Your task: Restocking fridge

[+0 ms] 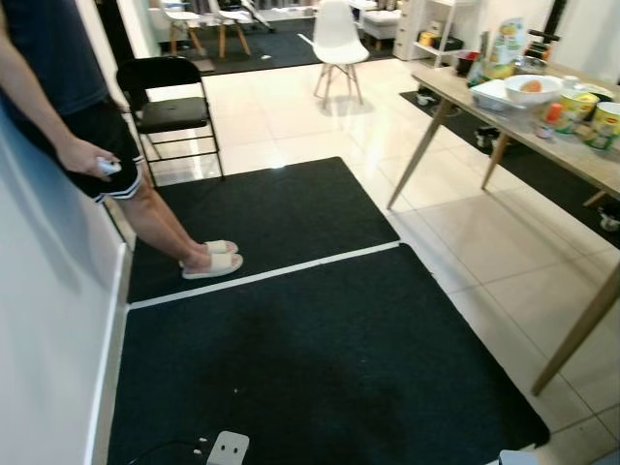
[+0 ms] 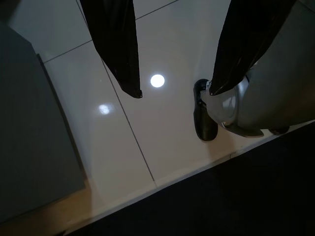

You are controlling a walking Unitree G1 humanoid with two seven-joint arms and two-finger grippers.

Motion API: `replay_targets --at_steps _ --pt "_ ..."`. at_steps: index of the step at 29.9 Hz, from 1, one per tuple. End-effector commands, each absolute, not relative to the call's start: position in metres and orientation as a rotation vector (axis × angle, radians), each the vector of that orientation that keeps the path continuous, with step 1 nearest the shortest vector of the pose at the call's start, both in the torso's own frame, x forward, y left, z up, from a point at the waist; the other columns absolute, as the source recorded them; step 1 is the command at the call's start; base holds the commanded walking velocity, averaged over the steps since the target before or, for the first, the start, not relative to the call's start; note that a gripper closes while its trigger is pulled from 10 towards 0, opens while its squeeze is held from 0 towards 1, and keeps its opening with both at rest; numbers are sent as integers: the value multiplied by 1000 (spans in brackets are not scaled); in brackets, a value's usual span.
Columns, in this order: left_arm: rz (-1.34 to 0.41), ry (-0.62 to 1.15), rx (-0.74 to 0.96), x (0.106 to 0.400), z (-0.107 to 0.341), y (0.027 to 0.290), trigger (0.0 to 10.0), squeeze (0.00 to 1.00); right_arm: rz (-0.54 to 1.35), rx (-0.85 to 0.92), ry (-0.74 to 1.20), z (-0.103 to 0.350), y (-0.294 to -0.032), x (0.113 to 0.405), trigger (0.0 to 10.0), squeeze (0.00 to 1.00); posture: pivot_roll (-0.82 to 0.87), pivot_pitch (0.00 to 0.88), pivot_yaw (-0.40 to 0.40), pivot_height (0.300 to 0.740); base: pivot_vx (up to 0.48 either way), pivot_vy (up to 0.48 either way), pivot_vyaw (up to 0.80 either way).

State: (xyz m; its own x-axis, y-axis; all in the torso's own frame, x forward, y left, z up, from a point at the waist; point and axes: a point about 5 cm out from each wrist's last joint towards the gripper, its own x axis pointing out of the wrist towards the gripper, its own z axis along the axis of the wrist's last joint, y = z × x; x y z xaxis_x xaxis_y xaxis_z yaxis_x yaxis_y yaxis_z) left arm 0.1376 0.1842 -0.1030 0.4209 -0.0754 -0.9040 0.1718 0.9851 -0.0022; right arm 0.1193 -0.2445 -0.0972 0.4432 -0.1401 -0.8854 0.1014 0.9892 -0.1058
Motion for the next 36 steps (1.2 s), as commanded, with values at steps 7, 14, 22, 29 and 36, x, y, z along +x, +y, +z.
replay_targets --at_steps 7,14,22,29,36 --pt "-149 1141 91 135 -104 187 10000 0 -143 -51 1101 -98 -242 120 10000 0 -62 0 -15 740 148 0 0" --pt "-157 1138 95 135 -104 187 10000 0 -144 -44 1096 -98 -240 121 10000 0 -62 0 -15 740 305 0 0" --pt "-164 1135 92 136 -103 186 10000 0 -140 -42 1093 -98 -240 121 10000 0 -64 0 -14 740 337 0 0" --pt "-170 1135 94 136 -103 185 10000 0 -136 -45 1091 -98 -238 122 10000 0 -64 0 -13 740 346 0 0" --pt "-173 1133 95 137 -103 185 10000 0 -137 -46 1091 -98 -238 122 10000 0 -64 0 -13 740 345 0 0"
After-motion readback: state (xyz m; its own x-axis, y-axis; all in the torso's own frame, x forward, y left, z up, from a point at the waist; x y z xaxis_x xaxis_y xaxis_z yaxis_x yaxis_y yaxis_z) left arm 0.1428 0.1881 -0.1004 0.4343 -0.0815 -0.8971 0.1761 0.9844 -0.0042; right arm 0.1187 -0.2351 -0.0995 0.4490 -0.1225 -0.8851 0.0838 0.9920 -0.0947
